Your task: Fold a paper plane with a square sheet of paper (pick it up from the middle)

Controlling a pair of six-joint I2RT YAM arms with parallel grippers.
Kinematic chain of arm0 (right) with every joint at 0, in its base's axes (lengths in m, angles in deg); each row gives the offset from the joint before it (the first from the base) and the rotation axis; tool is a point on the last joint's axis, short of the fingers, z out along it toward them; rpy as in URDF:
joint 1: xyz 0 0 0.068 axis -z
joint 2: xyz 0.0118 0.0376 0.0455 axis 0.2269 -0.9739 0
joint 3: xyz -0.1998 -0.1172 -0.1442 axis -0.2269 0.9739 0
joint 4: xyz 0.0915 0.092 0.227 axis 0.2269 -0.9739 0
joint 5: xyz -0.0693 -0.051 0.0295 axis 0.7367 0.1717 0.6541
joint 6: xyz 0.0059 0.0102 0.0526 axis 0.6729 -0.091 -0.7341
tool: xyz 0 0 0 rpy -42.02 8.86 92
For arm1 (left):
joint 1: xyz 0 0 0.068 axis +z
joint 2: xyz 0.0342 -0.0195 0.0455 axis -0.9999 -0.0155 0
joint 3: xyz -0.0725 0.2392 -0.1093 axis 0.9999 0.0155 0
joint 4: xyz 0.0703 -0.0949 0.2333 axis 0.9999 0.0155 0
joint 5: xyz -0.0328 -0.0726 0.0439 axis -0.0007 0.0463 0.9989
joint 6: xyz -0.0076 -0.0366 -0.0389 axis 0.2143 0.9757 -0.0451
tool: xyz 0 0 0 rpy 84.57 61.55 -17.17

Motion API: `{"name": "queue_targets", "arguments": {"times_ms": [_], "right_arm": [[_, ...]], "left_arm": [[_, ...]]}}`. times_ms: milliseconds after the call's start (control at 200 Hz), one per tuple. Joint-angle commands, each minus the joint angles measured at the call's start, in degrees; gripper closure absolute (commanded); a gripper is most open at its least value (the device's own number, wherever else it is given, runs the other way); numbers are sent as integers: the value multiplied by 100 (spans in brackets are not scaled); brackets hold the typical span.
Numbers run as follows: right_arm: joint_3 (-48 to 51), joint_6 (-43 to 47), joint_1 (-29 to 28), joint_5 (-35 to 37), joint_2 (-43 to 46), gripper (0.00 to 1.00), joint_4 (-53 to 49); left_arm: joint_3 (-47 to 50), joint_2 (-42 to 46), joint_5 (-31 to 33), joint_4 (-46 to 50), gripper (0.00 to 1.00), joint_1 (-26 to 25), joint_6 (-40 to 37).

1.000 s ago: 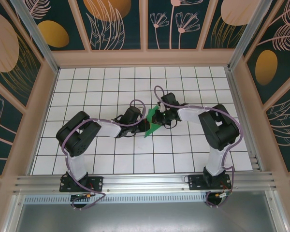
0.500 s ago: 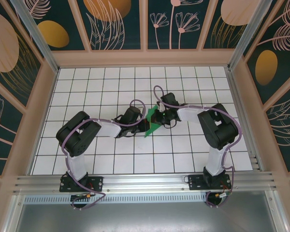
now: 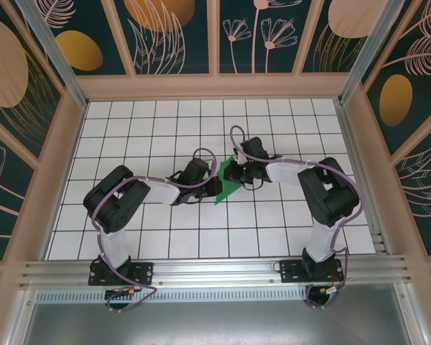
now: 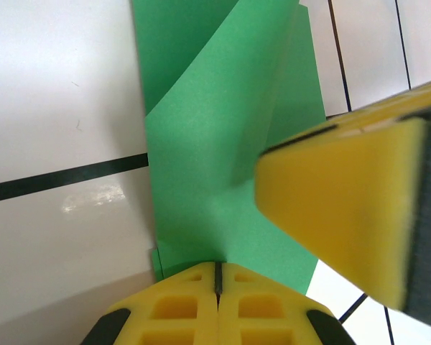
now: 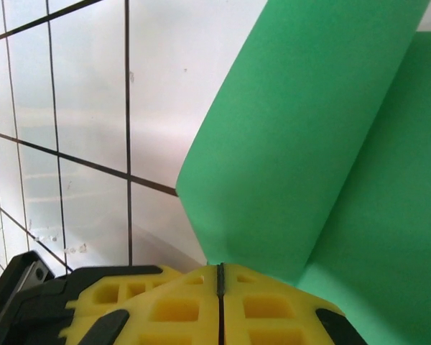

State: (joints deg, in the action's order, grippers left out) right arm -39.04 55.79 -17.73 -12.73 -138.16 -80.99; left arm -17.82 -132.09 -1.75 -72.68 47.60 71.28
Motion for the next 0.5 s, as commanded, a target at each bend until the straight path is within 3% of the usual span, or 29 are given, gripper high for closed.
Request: {"name": "queue_targets", "arguments": {"times_ms": [0, 330, 495], "right_arm": [[-169, -49, -106, -137, -218, 90, 35], [-51, -34, -79, 722, -280, 91, -311], [37, -40, 230, 925, -260, 91, -290]], "left_arm": [[214, -214, -29, 510, 100, 23, -24], [272, -126, 91, 730, 100, 29, -48], [347, -117, 77, 748, 100, 24, -45]]}}
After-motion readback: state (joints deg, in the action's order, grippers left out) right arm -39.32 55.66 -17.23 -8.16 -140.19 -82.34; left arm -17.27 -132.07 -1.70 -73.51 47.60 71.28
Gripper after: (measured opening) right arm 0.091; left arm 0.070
